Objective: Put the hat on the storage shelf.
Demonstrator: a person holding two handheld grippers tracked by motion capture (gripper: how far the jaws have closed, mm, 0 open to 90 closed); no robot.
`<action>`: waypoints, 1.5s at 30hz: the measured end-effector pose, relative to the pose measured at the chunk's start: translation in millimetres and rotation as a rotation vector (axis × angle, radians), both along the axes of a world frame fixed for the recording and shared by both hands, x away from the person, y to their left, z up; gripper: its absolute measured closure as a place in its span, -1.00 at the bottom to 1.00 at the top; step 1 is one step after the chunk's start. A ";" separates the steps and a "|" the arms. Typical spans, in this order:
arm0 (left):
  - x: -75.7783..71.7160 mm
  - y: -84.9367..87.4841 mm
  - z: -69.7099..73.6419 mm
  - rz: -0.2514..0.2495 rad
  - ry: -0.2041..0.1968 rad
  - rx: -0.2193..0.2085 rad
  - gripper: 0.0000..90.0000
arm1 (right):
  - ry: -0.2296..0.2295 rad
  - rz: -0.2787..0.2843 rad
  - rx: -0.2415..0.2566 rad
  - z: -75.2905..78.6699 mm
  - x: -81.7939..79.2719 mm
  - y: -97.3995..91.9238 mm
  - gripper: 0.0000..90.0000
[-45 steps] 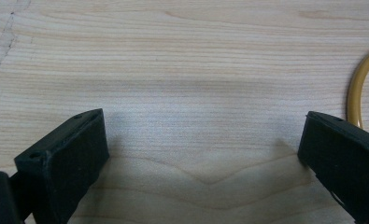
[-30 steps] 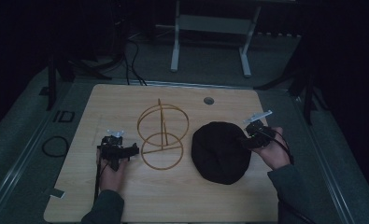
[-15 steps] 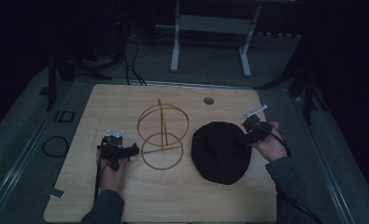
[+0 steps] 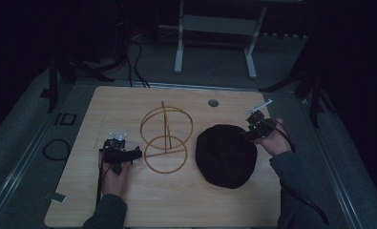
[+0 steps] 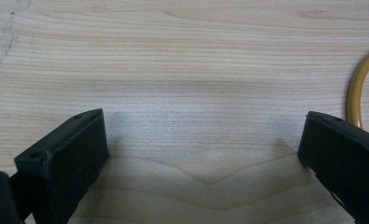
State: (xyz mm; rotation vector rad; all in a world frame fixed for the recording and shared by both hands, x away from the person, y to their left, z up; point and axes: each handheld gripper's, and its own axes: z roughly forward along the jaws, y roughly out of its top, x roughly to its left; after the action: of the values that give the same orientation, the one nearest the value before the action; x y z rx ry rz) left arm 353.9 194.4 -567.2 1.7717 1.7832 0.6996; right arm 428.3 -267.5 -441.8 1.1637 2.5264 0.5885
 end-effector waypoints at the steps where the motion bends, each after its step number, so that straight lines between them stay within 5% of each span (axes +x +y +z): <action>1: 0.0 0.0 0.0 0.000 0.000 0.000 -0.97 | 0.004 -0.001 0.002 -0.1 1.7 -0.4 -0.01; 11: 0.0 0.0 0.0 0.000 0.000 0.000 -0.97 | 0.047 -0.030 0.042 -2.6 19.7 -2.7 -0.12; 19: 0.0 0.0 0.0 0.000 0.000 0.000 -0.97 | 0.100 -0.039 0.025 -6.4 35.4 5.3 -0.20; 30: 0.0 0.0 0.0 0.000 0.000 0.000 -0.97 | 0.200 -0.069 0.004 -32.3 54.8 15.1 -0.25; 39: 0.0 0.0 0.0 0.000 0.000 0.000 -0.97 | 0.254 -0.071 -0.016 -47.5 60.6 21.8 -0.04; 45: 0.0 0.0 0.0 0.000 0.000 0.000 -0.97 | 0.248 -0.064 -0.058 -48.0 60.3 25.3 0.14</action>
State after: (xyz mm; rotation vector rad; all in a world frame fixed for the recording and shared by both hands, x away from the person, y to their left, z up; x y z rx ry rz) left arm 353.9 194.4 -567.2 1.7721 1.7830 0.6996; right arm 488.7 -242.2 -489.8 1.3652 2.6768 0.3720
